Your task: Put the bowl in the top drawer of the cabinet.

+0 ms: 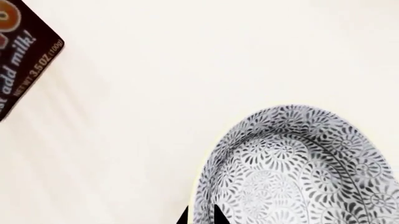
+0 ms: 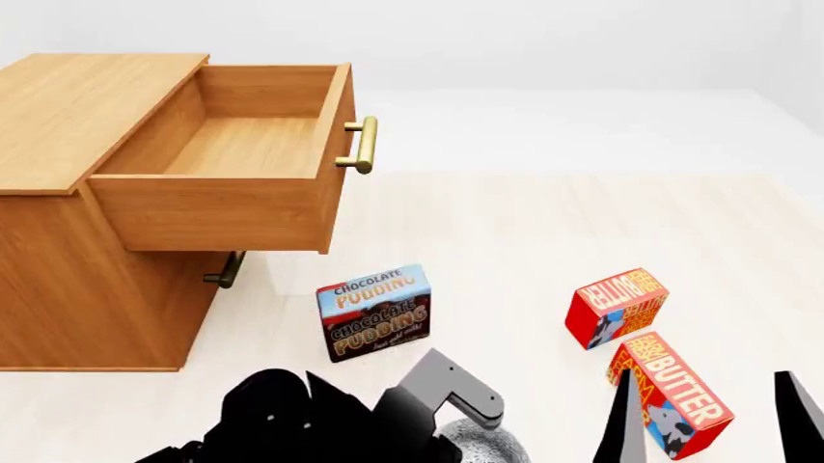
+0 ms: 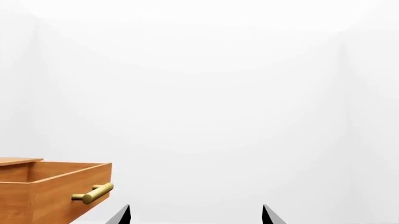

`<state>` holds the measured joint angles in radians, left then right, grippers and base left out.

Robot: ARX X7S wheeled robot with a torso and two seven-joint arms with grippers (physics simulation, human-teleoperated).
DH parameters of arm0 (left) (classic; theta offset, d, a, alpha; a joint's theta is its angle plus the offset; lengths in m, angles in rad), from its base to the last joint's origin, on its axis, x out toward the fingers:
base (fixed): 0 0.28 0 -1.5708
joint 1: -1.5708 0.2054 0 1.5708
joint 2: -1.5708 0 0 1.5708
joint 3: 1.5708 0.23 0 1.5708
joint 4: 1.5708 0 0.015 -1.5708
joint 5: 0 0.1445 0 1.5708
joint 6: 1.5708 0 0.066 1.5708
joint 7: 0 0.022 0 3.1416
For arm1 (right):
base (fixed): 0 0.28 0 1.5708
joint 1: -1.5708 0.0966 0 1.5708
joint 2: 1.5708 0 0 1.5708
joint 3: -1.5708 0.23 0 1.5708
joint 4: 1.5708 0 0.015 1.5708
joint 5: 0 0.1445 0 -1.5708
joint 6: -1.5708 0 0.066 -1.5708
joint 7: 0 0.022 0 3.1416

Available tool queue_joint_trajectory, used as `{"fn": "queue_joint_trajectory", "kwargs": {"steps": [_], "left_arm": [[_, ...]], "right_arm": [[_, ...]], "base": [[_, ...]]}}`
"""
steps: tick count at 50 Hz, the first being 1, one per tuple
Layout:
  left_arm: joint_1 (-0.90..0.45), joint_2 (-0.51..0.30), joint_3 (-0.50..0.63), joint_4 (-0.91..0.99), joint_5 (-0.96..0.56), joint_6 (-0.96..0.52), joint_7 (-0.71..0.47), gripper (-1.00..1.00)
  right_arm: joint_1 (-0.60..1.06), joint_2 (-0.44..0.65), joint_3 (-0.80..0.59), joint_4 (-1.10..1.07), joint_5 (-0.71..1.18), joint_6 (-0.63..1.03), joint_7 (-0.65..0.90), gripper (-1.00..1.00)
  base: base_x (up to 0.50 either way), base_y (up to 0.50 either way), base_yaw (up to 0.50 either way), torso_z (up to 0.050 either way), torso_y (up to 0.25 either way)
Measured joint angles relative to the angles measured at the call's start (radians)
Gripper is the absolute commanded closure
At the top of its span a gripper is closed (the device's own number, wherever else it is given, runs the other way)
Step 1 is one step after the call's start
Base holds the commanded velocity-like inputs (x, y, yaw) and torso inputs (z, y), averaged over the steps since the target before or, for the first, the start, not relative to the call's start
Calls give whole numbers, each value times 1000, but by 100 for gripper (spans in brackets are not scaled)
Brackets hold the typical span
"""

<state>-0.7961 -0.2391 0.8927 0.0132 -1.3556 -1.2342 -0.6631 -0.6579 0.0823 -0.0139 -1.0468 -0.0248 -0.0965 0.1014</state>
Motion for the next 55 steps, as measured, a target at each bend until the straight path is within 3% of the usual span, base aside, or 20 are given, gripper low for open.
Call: {"fn": "queue_joint_trajectory", "kwargs": {"steps": [36,55], "left_arm": [[-67,-43,-102,193,-193,-29,-219,100],[-231,-55,-170,285,-405,-11,-481,100]], "right_arm": [[-4,-51,17,0,-5,-7,-52,-100],[-10,-60,23,0,-4,-18,-66,-100]], "base": [[0,0,0,0,0],[0,0,0,0,0]]}}
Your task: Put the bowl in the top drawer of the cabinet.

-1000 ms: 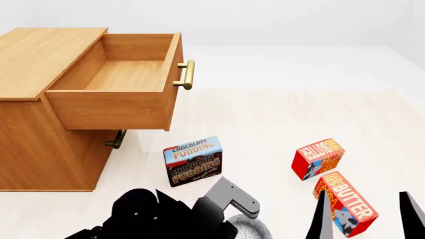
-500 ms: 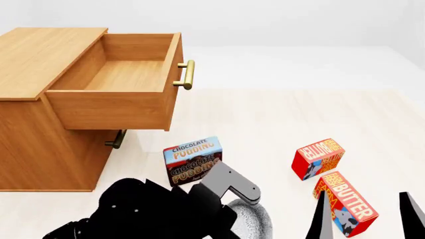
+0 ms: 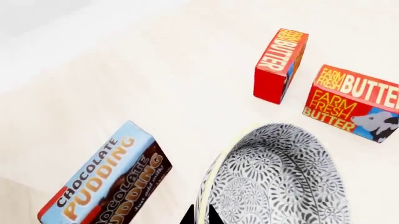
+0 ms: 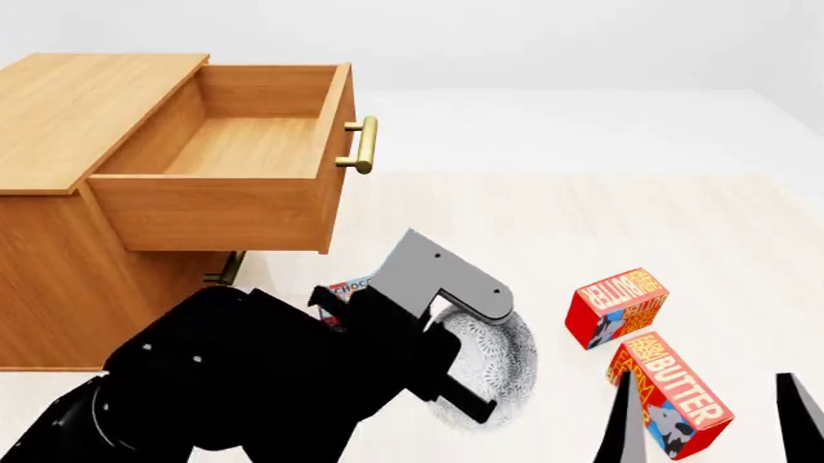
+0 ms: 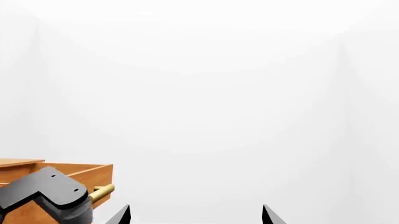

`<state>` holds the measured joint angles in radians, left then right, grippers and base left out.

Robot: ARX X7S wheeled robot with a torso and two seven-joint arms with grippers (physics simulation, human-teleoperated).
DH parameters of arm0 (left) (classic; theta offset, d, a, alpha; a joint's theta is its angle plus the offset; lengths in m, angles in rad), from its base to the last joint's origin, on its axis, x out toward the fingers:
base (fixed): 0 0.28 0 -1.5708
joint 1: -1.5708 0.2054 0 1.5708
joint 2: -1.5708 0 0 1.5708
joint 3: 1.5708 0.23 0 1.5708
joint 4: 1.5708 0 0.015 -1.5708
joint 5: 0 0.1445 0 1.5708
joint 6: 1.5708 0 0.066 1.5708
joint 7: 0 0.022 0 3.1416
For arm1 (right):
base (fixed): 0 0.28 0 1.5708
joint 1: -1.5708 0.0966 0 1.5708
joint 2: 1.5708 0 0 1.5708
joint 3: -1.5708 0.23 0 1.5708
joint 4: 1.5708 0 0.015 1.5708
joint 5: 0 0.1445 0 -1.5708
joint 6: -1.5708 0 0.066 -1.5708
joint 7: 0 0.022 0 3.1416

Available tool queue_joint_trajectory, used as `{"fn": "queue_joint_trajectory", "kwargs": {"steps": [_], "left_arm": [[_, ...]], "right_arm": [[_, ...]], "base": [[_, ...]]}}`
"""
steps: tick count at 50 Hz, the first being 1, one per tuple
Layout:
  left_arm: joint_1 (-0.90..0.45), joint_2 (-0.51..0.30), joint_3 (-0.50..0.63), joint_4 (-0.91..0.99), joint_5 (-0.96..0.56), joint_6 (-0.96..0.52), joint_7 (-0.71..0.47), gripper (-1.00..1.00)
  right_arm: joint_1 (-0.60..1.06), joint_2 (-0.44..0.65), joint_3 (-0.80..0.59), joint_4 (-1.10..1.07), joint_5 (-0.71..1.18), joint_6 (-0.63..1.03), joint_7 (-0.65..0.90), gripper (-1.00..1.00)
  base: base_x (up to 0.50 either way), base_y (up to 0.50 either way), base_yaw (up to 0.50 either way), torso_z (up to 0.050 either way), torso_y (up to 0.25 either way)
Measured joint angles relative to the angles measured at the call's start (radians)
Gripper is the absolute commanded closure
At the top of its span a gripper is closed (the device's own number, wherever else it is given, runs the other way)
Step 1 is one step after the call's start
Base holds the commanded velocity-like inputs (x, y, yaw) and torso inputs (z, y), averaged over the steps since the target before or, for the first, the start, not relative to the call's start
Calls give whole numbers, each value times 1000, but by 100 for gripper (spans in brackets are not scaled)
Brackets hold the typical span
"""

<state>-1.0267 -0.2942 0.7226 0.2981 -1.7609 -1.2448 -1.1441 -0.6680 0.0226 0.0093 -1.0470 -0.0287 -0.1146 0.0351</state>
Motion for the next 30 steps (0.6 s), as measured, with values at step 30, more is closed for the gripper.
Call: {"fn": "queue_joint_trajectory", "kwargs": {"steps": [30], "left_arm": [[-243,4,-70,49,-160,88,-216,100]], "right_arm": [[-11,5,-4,0,4,-15,1,-100]], "base": [[0,0,0,0,0]]}}
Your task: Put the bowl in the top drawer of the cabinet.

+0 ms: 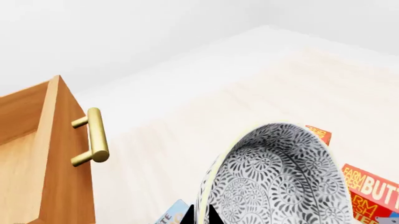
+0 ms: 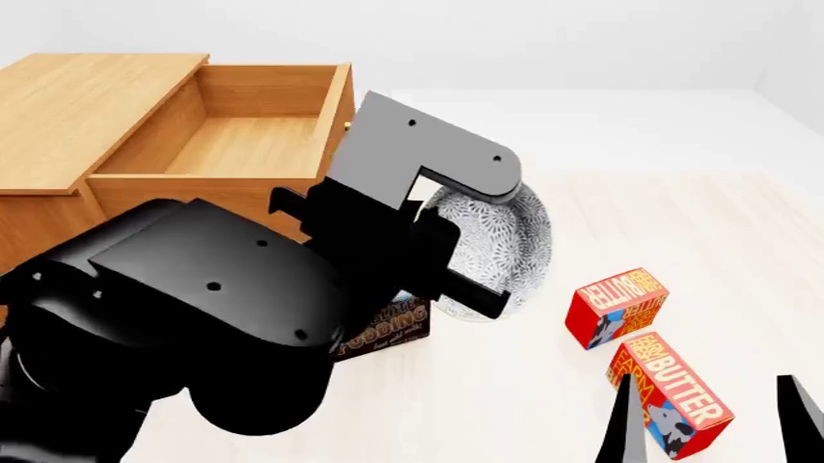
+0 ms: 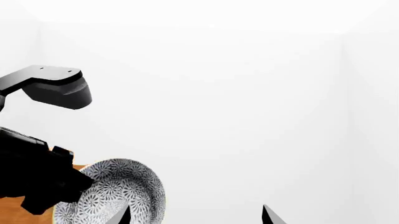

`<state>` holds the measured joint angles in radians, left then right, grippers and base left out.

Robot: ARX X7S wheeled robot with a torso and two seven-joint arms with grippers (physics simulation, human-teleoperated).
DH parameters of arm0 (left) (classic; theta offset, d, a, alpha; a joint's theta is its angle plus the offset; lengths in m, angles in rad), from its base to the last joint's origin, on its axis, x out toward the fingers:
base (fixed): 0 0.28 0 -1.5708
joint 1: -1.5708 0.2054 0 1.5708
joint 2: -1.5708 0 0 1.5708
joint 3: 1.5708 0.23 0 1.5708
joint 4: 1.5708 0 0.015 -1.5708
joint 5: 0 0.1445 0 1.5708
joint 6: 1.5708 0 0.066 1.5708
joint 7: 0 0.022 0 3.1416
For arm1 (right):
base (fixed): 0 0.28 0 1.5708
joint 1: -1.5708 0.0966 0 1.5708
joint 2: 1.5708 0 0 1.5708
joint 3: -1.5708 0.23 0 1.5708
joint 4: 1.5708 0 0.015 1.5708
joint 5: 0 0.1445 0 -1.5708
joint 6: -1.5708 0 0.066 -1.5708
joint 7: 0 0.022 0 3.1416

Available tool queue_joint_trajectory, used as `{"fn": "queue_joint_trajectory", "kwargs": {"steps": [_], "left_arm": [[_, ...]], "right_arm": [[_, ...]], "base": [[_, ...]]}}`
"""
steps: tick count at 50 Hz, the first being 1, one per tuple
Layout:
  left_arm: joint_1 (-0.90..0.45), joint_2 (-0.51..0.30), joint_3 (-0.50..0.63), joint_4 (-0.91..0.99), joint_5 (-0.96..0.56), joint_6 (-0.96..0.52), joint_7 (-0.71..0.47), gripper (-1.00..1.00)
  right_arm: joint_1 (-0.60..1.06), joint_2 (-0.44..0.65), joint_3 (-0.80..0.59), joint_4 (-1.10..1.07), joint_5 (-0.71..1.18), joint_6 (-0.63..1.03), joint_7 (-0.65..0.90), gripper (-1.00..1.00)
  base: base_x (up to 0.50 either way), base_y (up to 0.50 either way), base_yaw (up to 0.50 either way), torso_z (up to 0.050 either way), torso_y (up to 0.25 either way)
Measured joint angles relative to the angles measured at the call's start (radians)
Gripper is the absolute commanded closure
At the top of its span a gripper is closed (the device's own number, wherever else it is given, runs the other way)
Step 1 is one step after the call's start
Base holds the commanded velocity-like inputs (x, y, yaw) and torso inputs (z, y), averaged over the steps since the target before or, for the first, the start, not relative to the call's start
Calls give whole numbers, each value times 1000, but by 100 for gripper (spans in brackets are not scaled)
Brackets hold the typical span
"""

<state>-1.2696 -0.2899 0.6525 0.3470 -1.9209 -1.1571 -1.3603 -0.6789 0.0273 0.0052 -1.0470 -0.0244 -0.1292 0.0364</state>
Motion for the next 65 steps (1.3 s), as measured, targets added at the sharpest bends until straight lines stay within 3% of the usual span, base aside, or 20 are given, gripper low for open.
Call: {"fn": "queue_joint_trajectory", "kwargs": {"steps": [19,36,52,65], "left_arm": [[-190,-8,-54,-52,-24,41,-26,100],[-321,-76,-107,-146,107,48,58,100],[-330,-160,-131,-267,281,95,171,100],[-301,-197,-74,-379,471,145,256,100]], "right_arm": [[-11,-2,-1,0,-2,-13,-5,-100],[-14,-13,-2,0,-13,-17,-20,-100],[-11,-17,-7,0,-20,-13,-26,-100],[-10,-18,-15,0,-29,-11,-25,-100]], "base": [[0,0,0,0,1],[0,0,0,0,1],[0,0,0,0,0],[0,0,0,0,1]]}}
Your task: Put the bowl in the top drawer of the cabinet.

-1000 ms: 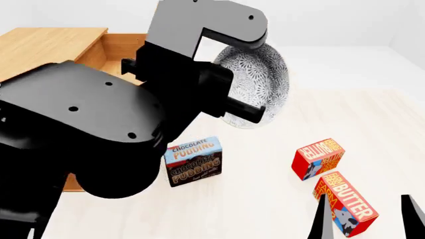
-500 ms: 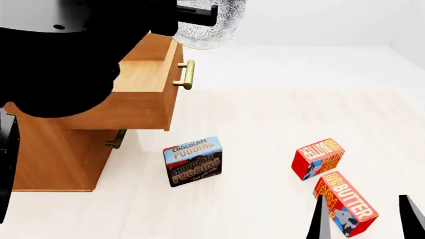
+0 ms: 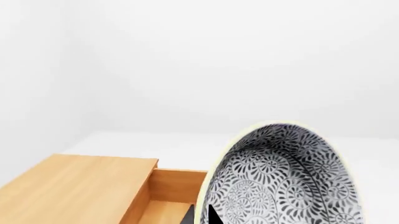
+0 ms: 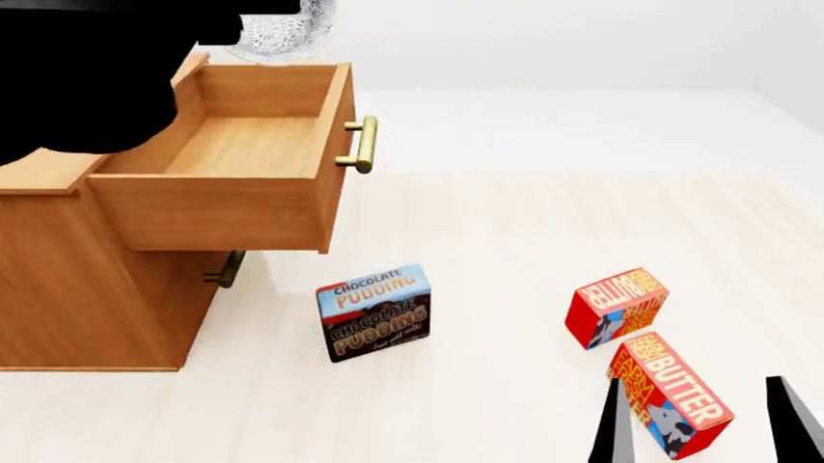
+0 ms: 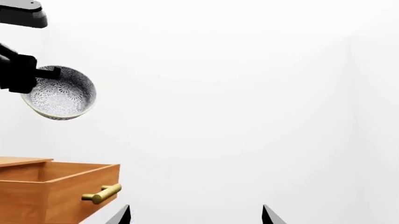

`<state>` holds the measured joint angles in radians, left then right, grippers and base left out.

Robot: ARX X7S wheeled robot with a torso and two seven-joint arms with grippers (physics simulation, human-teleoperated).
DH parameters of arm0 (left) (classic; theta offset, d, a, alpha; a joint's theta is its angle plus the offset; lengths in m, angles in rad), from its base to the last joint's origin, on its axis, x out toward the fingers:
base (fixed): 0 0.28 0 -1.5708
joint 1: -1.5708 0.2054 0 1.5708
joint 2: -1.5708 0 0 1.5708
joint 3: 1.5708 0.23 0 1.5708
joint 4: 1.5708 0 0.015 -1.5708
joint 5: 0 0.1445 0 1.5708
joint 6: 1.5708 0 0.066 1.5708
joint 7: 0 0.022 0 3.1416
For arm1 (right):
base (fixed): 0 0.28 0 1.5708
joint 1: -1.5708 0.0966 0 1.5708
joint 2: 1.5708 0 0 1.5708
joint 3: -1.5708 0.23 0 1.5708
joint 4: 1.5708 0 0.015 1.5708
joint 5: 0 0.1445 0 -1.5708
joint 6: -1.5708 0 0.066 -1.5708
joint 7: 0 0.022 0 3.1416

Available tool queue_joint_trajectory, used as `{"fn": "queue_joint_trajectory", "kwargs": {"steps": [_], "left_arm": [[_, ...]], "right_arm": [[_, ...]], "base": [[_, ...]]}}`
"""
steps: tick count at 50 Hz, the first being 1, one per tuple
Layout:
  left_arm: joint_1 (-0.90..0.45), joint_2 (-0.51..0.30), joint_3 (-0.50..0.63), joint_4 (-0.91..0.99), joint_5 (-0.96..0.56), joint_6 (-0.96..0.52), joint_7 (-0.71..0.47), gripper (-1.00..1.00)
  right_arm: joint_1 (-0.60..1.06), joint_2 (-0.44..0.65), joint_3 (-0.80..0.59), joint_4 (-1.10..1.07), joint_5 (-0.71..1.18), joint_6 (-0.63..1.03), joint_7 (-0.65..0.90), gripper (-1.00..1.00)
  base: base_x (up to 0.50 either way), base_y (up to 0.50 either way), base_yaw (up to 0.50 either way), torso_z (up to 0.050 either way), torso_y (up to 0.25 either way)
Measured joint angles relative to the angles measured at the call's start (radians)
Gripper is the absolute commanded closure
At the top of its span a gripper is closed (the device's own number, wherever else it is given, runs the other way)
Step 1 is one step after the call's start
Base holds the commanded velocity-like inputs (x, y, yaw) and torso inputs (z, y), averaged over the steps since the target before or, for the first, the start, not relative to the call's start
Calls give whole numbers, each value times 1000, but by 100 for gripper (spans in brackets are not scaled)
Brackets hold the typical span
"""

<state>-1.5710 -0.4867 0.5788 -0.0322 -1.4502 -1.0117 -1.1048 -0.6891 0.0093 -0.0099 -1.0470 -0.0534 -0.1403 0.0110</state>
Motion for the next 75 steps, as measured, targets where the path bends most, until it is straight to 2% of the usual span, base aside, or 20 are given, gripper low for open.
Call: {"fn": "queue_joint_trajectory", "kwargs": {"steps": [18,38,52,75], "left_arm": [[34,42,125,-202,221,85,113,100],[4,118,236,-432,387,159,217,100],[-13,159,302,-555,458,157,245,100],[-2,191,336,-647,498,164,249,100]], "right_arm": [[11,2,4,0,4,17,2,-100],[21,3,17,0,13,27,0,-100],[20,0,22,0,15,22,-3,-100],[4,1,20,0,18,6,-2,-100]], "base": [[0,0,0,0,1],[0,0,0,0,0],[0,0,0,0,1],[0,0,0,1,0]]}}
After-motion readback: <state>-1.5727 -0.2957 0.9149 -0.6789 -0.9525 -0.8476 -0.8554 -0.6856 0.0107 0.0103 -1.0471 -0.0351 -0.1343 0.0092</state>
